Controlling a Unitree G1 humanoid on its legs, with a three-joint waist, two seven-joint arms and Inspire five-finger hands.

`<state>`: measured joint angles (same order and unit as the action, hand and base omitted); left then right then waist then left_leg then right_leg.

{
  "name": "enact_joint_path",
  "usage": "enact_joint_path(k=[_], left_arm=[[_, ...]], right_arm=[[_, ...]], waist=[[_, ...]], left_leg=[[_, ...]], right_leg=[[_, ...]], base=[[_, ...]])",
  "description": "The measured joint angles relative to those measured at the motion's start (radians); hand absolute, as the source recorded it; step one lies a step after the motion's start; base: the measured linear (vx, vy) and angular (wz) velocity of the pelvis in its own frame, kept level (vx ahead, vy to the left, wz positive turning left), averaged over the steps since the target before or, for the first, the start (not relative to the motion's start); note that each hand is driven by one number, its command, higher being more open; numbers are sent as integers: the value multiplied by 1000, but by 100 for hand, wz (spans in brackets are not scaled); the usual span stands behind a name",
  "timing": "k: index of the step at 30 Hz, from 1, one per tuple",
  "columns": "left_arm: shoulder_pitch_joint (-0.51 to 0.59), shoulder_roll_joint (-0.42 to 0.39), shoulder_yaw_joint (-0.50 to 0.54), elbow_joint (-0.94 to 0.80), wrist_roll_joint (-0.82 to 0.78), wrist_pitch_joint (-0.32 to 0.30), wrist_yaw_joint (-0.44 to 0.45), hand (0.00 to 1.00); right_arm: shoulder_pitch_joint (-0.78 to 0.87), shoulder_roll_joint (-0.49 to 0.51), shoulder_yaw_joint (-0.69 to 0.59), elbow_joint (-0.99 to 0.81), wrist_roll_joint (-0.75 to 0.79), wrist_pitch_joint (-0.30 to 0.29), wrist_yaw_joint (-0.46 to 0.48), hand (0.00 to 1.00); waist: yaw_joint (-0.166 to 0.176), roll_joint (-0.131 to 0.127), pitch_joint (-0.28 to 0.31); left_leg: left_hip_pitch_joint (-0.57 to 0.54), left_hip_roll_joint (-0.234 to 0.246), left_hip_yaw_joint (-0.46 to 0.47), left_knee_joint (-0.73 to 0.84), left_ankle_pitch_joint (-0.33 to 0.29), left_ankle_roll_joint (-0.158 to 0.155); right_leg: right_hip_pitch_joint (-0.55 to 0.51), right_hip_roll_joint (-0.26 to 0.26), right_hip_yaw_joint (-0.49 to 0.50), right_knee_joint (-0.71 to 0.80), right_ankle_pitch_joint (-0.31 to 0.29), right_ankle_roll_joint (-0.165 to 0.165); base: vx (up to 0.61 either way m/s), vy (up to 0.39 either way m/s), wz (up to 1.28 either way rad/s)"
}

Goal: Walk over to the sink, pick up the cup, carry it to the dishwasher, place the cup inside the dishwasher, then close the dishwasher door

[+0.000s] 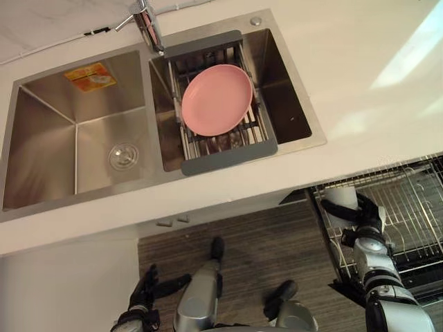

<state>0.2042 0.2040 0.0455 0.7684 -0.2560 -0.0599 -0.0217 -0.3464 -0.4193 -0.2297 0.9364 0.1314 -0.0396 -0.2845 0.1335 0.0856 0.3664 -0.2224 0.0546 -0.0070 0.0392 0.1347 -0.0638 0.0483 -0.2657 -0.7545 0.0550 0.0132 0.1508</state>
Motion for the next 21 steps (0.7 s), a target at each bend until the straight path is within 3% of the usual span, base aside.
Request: enact_joint_path(k=[1, 5, 12, 16, 21], left_arm=[[0, 4, 0, 15, 0, 1, 0, 100], [3, 9, 0, 26, 0, 14, 1, 100], [3, 8, -1, 10, 3, 35, 0, 100], [10, -1, -3, 9, 48, 47, 0, 100], [15, -6, 3, -1, 82, 98, 16, 100]], right_arm=[[-7, 0, -1, -3, -5, 7, -5, 100], [-7, 1, -3, -11, -21, 42, -6, 100], [31, 36, -10, -83, 9, 47, 23, 100], [120, 90, -10, -263, 38, 42, 15, 100], [244, 134, -62, -539, 55, 38, 31, 100]], waist=[[0, -1, 10], [3, -4, 16], [-6, -5, 17], [-11, -5, 16], [-54, -19, -24]], left_leg=[[1, 2, 5, 0, 0, 0], [2, 6, 21, -3, -1, 1], [30, 15, 49, -3, -9, 0], [69, 25, 93, -12, -16, -1], [100, 42, 158, 12, -48, -4]], right_leg=[[-2, 1, 6, 0, 0, 0], [-14, 4, 24, -6, 1, -1], [-4, 5, 55, -10, 3, -1], [2, 7, 97, -13, 8, -3], [1, 18, 170, -30, 21, -3]], base=[[-33, -10, -15], [-15, -11, -13], [-37, -2, -13], [-53, -1, -30], [-20, -9, -41]])
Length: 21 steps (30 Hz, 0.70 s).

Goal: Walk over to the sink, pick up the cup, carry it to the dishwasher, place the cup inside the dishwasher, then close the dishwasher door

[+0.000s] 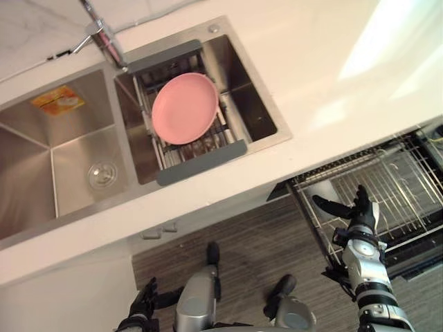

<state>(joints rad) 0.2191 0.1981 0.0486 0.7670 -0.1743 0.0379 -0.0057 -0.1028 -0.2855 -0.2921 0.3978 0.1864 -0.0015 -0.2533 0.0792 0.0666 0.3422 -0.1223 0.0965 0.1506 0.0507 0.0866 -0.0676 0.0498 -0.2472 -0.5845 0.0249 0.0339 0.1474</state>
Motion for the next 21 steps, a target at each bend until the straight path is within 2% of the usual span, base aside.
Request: enact_joint_path(k=[3, 8, 12, 14, 15, 16, 17, 19, 21], left_arm=[[20, -2, 42, 13, -6, 31, 8, 100], [48, -24, 111, 41, -73, 49, 50, 100], [55, -58, 170, 70, -90, 42, 62, 100], [56, -74, 183, 86, -102, 42, 73, 100], [56, -78, 186, 95, -102, 43, 73, 100], [59, -82, 191, 109, -102, 46, 75, 100], [62, -80, 193, 114, -102, 57, 81, 100], [64, -70, 190, 132, -101, 66, 84, 100], [63, -81, 181, 145, -101, 79, 85, 100]], right_arm=[[81, 19, -43, -165, 44, -16, 60, 100], [157, 53, -169, -290, 265, -37, 221, 100], [211, 106, -182, -450, 487, -46, 362, 100], [262, 158, -161, -598, 616, -49, 489, 100], [275, 169, -150, -633, 633, -49, 522, 100], [300, 194, -118, -694, 652, -49, 578, 100], [325, 219, -90, -742, 655, -50, 631, 100], [335, 219, -49, -766, 654, -50, 701, 100], [322, 193, -3, -755, 644, -45, 727, 100]], waist=[[-32, -20, -45], [-74, -41, -95], [-101, -34, -105], [-107, -25, -118], [-108, -21, -124], [-122, -19, -138], [-131, -22, -152], [-135, -16, -171], [-119, 0, -181]], left_leg=[[11, 27, 50, 77, -59, -6], [35, 83, 93, 170, -127, -20], [47, 109, 99, 183, -130, -25], [50, 118, 100, 180, -129, -27], [52, 118, 100, 178, -129, -27], [53, 118, 112, 176, -134, -11], [57, 135, 182, 176, -140, 6], [57, 158, 283, 186, -131, 16], [50, 142, 290, 196, -116, 15]], right_leg=[[8, 13, 59, -7, 1, -1], [45, 56, 118, -36, 2, -7], [63, 87, 126, -47, 4, -26], [79, 91, 114, -49, 0, -33], [84, 91, 108, -49, -3, -35], [97, 85, 85, -49, -7, -32], [110, 73, 53, -45, -13, -25], [118, 50, 6, -33, -19, -14], [125, 23, -20, -9, -28, 5]], base=[[41, -16, -56], [10, -39, -38], [-42, -53, -10], [-61, -16, 9], [-36, 4, 30], [4, 13, 55], [13, 13, 68], [50, 79, 82], [43, 135, 56]])
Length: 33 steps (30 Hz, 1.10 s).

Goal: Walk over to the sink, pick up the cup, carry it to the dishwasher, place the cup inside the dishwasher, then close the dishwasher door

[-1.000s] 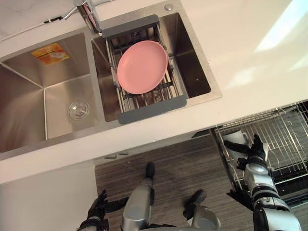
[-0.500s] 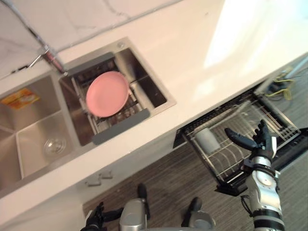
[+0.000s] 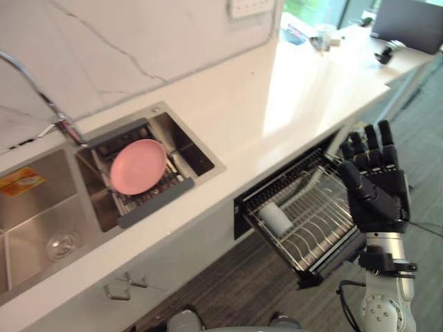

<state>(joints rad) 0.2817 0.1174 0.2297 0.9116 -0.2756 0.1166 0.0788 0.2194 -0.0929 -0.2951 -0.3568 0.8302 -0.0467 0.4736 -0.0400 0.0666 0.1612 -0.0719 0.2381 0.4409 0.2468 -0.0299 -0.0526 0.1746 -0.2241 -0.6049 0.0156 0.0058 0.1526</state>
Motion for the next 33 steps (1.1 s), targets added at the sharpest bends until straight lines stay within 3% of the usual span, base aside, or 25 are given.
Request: enact_joint_path(k=[2, 4, 6, 7, 10, 12, 13, 14, 15, 16, 17, 18, 20, 21, 23, 24, 25, 26, 33], left_arm=[[4, -19, 0, 5, -1, 20, 5, 100], [4, -24, -3, 18, -1, 24, 7, 100], [5, -25, -14, 35, -6, 21, 10, 100], [9, -23, -15, 38, -22, 21, 14, 100], [2, -18, -36, 55, -36, 22, 29, 100], [-10, -13, -46, 75, -36, 20, 31, 100], [-16, -4, -57, 78, -36, 21, 32, 100], [-28, 20, -85, 77, -39, 22, 32, 100], [-34, 44, -92, 76, -39, 22, 36, 100], [-43, 52, -106, 76, -39, 23, 40, 100], [-53, 62, -127, 76, -39, 25, 47, 100], [-70, 65, -144, 74, -39, 25, 48, 100], [-82, 65, -163, 69, -38, 23, 49, 100], [-86, 67, -175, 64, -38, 23, 50, 100], [-85, 81, -193, 52, -37, 28, 47, 100], [-81, 90, -194, 46, -36, 31, 46, 100], [-79, 73, -197, 34, -17, 31, 46, 100], [-92, 58, -193, 44, 42, 19, 46, 100], [-92, 57, -191, 56, 35, 21, 25, 100]], right_arm=[[-39, -15, 84, 26, -6, 2, 4, 100], [-60, -15, 124, 41, -11, 3, -6, 100], [-63, -14, 149, 41, -11, 2, -36, 100], [-63, -11, 154, 44, -11, 0, -62, 100], [-63, -15, 153, 64, -11, -28, -126, 100], [-62, -25, 153, 75, -24, -44, -178, 100], [-61, -24, 156, 76, -34, -53, -203, 100], [-57, -23, 179, 80, -38, -74, -245, 100], [-51, -22, 209, 82, -40, -76, -247, 100], [-46, -23, 218, 82, -40, -76, -245, 100], [-39, -23, 225, 81, -39, -76, -238, 100], [-27, -27, 224, 76, -38, -76, -233, 100], [-9, -37, 221, 74, -37, -75, -210, 100], [4, -42, 222, 74, -35, -71, -195, 100], [26, -38, 224, 73, -27, -67, -181, 100], [33, -35, 223, 76, -27, -66, -172, 100], [29, -45, 222, 80, -27, -67, -171, 100], [67, -48, 211, 80, -30, -78, -146, 100], [67, -48, 211, 80, -30, -79, -146, 100]], waist=[[24, -8, -3], [27, -21, -10], [28, -40, -14], [30, -62, -15], [42, -77, -25], [37, -75, -26], [36, -81, -24], [29, -107, -27], [23, -123, -22], [19, -126, -24], [12, -127, -25], [2, -127, -26], [-3, -125, -26], [-4, -127, -27], [0, -154, -30], [1, -168, -34], [7, -135, -37], [-3, -92, -25], [-3, -87, -27]], left_leg=[[4, -47, -6, -31, 8, -3], [17, -90, -18, -80, 27, 9], [42, -138, -38, -142, 52, 17], [55, -166, -48, -178, 60, 19], [73, -222, -81, -241, 56, 26], [81, -238, -110, -270, 59, 42], [85, -244, -136, -273, 65, 56], [105, -257, -187, -283, 66, 82], [115, -256, -235, -282, 61, 90], [118, -253, -254, -280, 60, 93], [126, -248, -299, -278, 57, 99], [132, -249, -344, -279, 54, 101], [135, -251, -389, -278, 48, 98], [136, -252, -412, -272, 47, 87], [140, -272, -444, -233, 16, 64], [151, -284, -458, -221, -2, 55], [144, -255, -453, -198, -26, 40], [195, -177, -413, -201, -77, 0], [185, -175, -422, -204, -78, -1]], right_leg=[[0, -40, -10, 2, 11, 22], [6, -67, -19, -2, 16, 32], [27, -95, -34, -6, 18, 45], [38, -113, -39, -7, 17, 54], [16, -182, -63, 101, 2, 51], [-76, -253, -18, 329, -2, 2], [-128, -282, 33, 443, 14, -63], [-219, -306, 163, 628, 100, -157], [-260, -259, 244, 718, -28, -122], [-272, -219, 276, 731, -79, -116], [-288, -137, 335, 713, -153, -88], [-302, -69, 368, 652, -195, -79], [-338, -6, 408, 533, -206, -75], [-363, 27, 442, 438, -200, -72], [-370, 30, 462, 305, -48, -82], [-359, 16, 462, 297, -22, -72], [-333, 45, 452, 256, -21, -79], [-208, 136, 445, 69, 29, -94], [-196, 131, 418, 55, 29, -93]], base=[[39, 155, 23], [68, 137, 36], [86, 100, 47], [80, 111, 39], [81, 139, 41], [67, 172, 53], [152, 195, 79], [262, 177, 110], [280, 137, 110], [234, 32, 104], [180, 1, 111], [211, -19, 104], [169, -65, 90], [170, -115, 98], [167, -132, 65], [231, -210, 27], [191, -175, 15], [142, -130, -1], [0, -1, 10]])
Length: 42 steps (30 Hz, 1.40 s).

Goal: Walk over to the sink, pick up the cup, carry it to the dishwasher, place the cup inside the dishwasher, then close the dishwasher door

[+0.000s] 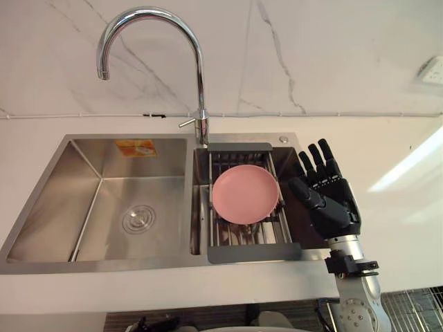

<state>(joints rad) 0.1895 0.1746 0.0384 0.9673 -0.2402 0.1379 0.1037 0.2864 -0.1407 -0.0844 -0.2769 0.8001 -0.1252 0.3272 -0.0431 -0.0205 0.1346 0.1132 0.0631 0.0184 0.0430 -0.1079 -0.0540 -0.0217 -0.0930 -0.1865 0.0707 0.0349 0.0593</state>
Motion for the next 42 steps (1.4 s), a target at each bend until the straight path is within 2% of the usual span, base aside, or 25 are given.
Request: enact_joint_path(k=[2, 5, 8, 11, 14, 17, 19, 25, 28, 34, 42], left_arm=[[-4, 1, 4, 15, -37, 9, -37, 100], [-3, 2, 4, 20, -103, 27, -123, 100], [-12, 15, 1, 24, -176, 76, -204, 100], [-29, 23, 9, 54, -216, 120, -246, 100], [-35, 25, 12, 66, -207, 141, -266, 100], [-35, 24, 11, 70, -187, 149, -278, 100], [-36, 33, 3, 74, -162, 150, -287, 100], [-45, 45, -18, 93, -152, 151, -291, 100], [-45, 48, -18, 92, -152, 157, -291, 100], [-43, 56, -18, 89, -144, 172, -285, 100], [-43, 58, -18, 84, -132, 183, -285, 100]], right_arm=[[3, -3, -11, 1, 0, 0, -4, 100], [-14, -27, -50, 21, -15, 1, -30, 100], [-57, -57, -123, 84, -133, 32, -101, 100], [-87, -152, -195, 118, -291, 72, -138, 100], [-115, -295, -198, 107, -496, 71, -127, 100], [-121, -363, -212, 70, -635, 71, -86, 100], [-133, -416, -197, 20, -717, 72, -17, 100], [-189, -450, -139, 15, -768, 75, 106, 100], [-198, -451, -108, 19, -795, 75, 118, 100], [-198, -450, -2, 36, -906, 46, 100, 100], [-198, -448, 36, 82, -1027, 19, 36, 100]], waist=[[1, 8, -5], [17, 24, -16], [18, 22, -19], [14, 22, -19], [-13, 21, -22], [-16, 14, -33], [-9, 4, -42], [-6, -3, -60], [-9, -5, -62], [-4, -18, -72], [-3, -21, -76]], left_leg=[[-2, 24, 74, -1, 5, -6], [-2, 29, 125, -6, 8, -10], [-5, 32, 184, -4, 8, -11], [1, 41, 222, -2, 2, -20], [23, 48, 275, 0, -5, -31], [27, 48, 294, -3, -6, -30], [30, 53, 307, -5, -8, -27], [39, 64, 307, -5, -8, -27], [39, 63, 298, -5, -7, -27], [36, 62, 285, -4, -5, -29], [37, 62, 272, -8, -1, -32]], right_leg=[[15, -3, -22, -20, 2, 3], [17, -7, -24, -48, 15, 13], [6, -10, -21, -57, 21, 16], [-6, 3, -8, -60, 25, 20], [1, 14, 25, -60, 26, 21], [-2, 18, 41, -84, 33, 16], [1, 9, -21, -101, 36, 3], [21, 25, -24, -124, 66, -8], [31, 22, -33, -125, 70, -6], [39, 19, -47, -130, 70, -6], [54, 19, -62, -145, 73, -4]], base=[[4, -20, 32], [42, 13, -4], [38, 28, -19], [27, -11, -23], [18, -12, -37], [-49, -8, -23], [-86, -25, -18], [-25, -34, -3], [-9, -5, 6], [-27, -9, 8], [-15, -10, 5]])
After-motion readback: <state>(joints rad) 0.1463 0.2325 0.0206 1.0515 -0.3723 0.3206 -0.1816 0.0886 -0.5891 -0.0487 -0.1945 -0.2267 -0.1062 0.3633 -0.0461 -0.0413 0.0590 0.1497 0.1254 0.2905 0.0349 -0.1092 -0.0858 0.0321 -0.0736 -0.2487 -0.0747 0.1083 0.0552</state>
